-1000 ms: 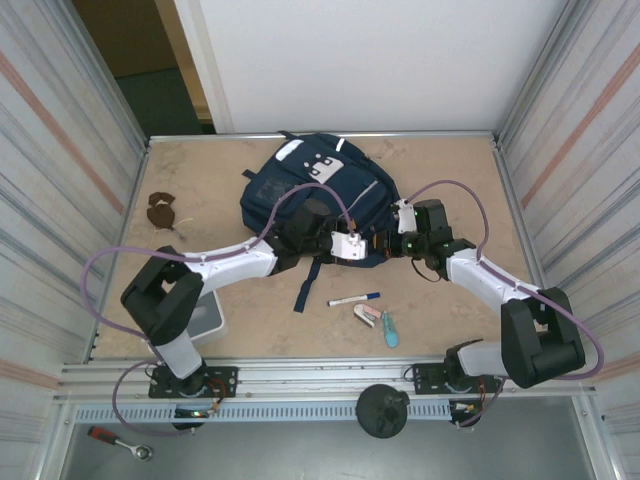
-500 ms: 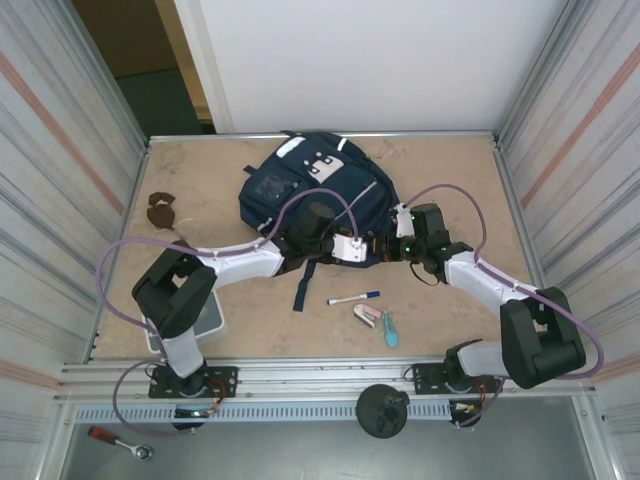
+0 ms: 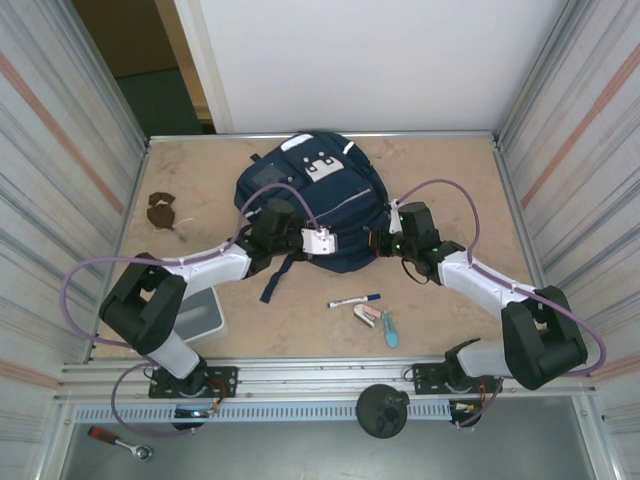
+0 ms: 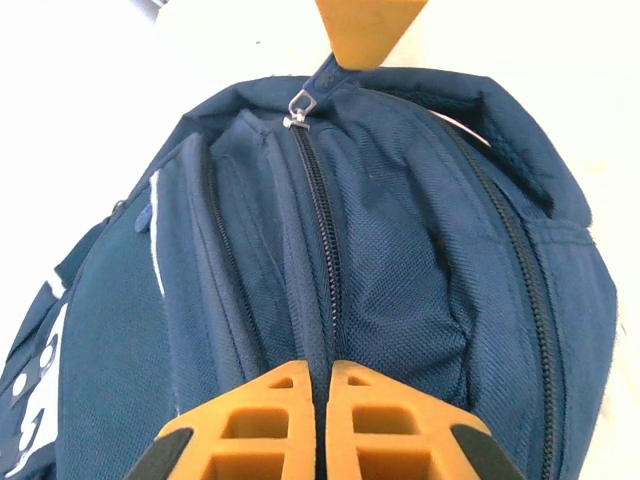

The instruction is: Pack the student bag

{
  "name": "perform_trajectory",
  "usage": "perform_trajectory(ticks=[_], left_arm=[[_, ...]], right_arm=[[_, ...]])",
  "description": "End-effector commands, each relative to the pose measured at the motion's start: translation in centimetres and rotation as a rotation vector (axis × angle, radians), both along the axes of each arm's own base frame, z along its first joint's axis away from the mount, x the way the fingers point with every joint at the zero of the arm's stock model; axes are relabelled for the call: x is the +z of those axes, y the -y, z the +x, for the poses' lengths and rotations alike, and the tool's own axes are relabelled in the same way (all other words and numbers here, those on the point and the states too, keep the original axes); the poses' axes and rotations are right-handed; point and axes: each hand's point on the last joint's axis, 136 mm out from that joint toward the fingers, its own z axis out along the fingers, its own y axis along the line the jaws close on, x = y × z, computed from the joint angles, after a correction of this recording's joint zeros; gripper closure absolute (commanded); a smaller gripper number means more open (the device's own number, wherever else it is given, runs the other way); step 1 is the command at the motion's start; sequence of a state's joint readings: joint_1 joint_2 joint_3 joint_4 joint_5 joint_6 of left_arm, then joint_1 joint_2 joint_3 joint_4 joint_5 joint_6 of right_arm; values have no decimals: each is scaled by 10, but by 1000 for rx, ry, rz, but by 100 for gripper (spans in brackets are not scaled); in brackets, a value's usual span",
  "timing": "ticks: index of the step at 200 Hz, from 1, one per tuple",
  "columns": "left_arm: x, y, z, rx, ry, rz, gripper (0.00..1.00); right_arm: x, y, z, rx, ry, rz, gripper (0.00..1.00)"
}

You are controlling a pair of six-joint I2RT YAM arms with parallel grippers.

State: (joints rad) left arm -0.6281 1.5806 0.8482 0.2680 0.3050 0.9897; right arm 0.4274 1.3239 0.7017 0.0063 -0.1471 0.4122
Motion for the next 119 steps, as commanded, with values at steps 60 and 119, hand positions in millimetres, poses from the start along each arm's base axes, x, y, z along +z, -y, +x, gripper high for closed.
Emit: perform_trajectory(ticks=[60,119], left_arm=[[15,-71,32,249,-13,-100,83],[25,-39,9,167,-64,-104,46]], right_arm=[[-6,-18,14,-25,-12,-10,100],[-8,-30,10,9,-15,3,100]])
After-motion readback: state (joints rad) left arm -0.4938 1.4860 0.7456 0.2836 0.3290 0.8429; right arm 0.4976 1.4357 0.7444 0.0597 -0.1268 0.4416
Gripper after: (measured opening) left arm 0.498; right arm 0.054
